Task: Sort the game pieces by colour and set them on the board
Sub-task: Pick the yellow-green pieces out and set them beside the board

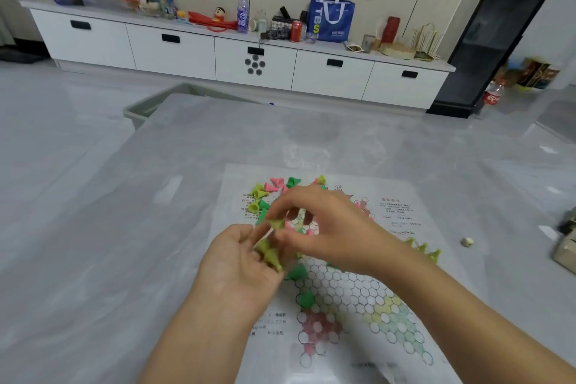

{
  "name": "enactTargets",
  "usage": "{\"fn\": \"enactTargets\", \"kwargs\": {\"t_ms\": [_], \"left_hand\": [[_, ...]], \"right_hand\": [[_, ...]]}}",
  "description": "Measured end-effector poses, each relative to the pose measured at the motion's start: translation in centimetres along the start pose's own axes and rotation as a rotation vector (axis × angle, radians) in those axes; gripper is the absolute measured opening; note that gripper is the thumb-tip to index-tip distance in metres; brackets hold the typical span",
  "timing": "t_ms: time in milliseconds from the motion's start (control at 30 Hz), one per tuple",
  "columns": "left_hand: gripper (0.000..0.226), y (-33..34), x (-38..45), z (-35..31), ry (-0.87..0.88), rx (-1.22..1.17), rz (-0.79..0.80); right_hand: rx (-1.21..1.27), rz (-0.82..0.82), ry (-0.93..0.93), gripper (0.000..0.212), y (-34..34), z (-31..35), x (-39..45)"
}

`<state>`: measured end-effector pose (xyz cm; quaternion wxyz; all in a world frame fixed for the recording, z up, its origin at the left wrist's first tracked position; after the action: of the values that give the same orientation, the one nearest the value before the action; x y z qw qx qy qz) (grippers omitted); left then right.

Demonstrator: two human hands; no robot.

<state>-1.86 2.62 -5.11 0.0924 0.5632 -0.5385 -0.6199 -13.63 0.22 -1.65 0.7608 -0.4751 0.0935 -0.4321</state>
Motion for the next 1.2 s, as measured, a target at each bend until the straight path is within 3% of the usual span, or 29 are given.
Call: {"fn": "enactTargets", "kwargs": {"t_ms": [100, 167, 333, 433, 533, 633, 833, 900, 1067, 1200], "left_hand": [[0.025, 0.0, 0.0, 0.2, -0.018, 0.026, -0.014], [0.023, -0.2, 0.0, 0.0, 0.024, 0.07, -0.079], [0.025, -0.2, -0.1, -0.5, 0.077, 0.106, -0.111], [0.034, -0.1, -0.1, -0.3, 0.081, 0.132, -0.116], [0.029, -0.1, 0.0, -0.3, 0.085, 0.218, -0.135], [0.023, 0.0, -0.1, -0.4, 0.089, 0.29, -0.126], [0.027, 0.3, 0.0, 0.1, 0.087, 0.267, -0.071], [0.029, 0.3, 0.2, 0.3, 0.078, 0.256, -0.054], [0.023, 0.3, 0.6, 1.0, 0.043, 0.304, -0.035], [0.028, 0.4, 0.7, 2.0, 0.011, 0.356, -0.002]], "right_hand": [[-0.006, -0.001, 0.064, 0.02, 0.0, -0.2, 0.0], [-0.147, -0.031, 0.144, 0.012, -0.2, -1.1, -0.3], [-0.478, 0.195, 0.224, 0.015, 2.5, -2.9, -1.1], [-0.518, 0.206, 0.252, 0.019, 3.1, -3.0, -0.8], [-0.411, 0.081, 0.25, 0.006, 2.3, -2.5, -1.0], [-0.19, -0.104, 0.337, 0.013, 0.0, -1.9, -2.2], [0.077, -0.665, 0.52, 0.02, -6.1, -3.8, -7.9], [0.118, -0.773, 0.59, 0.019, -6.9, -5.1, -10.1], [0.017, -0.806, 0.648, 0.015, -7.0, -7.4, -12.4], [-0.04, -0.715, 0.657, 0.008, -6.5, -8.6, -12.7]]}}
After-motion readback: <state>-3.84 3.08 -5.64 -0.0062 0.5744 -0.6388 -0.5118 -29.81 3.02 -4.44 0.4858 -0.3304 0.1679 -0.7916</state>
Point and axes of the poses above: each hand's wrist, its own x-axis towards the middle knuckle, its own y-axis out of the palm, z = x × y, the point moved 2 cm from there along x, towards the middle knuckle, and after that the axes turned 7 degrees about -y, right-handed, at the moved point
